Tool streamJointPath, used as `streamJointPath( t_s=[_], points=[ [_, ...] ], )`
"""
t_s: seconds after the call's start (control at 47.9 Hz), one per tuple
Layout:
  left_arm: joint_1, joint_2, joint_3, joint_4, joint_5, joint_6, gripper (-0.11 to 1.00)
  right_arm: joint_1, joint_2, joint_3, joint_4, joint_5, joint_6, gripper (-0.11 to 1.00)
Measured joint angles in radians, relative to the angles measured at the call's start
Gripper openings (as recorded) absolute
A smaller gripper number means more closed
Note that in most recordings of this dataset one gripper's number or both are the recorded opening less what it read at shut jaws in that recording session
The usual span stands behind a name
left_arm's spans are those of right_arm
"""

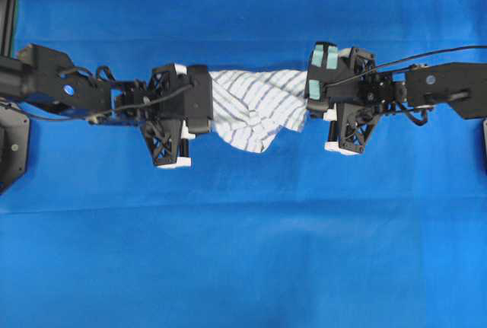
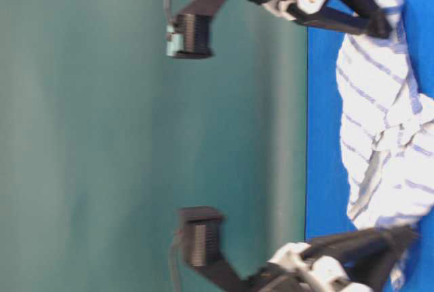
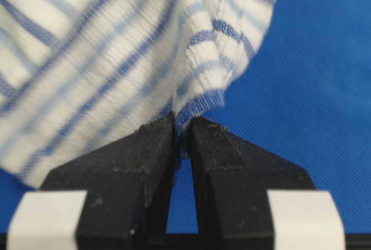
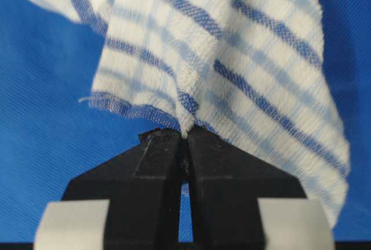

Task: Lift the towel with both arms.
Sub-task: 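Lift the towel upward and back with both grippers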

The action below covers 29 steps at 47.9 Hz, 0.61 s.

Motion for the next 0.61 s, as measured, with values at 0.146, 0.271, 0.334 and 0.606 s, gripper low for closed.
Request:
streamJointPath(
  t_s=[0.146,0.271,0.334,0.606],
  points=[
    [0.017,-0.107,-0.003,0.0,0.067,0.002,0.05,0.0,-0.1,-0.014,0.0,0.041,0.002,0.01],
    [0.029,-0.198,-0.021,0.0,0.143,0.0,0.05,-0.002,-0.192,-0.041,0.0,0.098,0.003,0.01],
    [0.035,-0.245,-0.035,0.0,0.183,0.002,0.05,0.0,-0.235,-0.06,0.0,0.132,0.003,0.01],
    [0.071,-0.426,-0.144,0.0,0.379,0.003,0.05,0.0,-0.365,-0.184,0.0,0.305,-0.011,0.01]
  ],
)
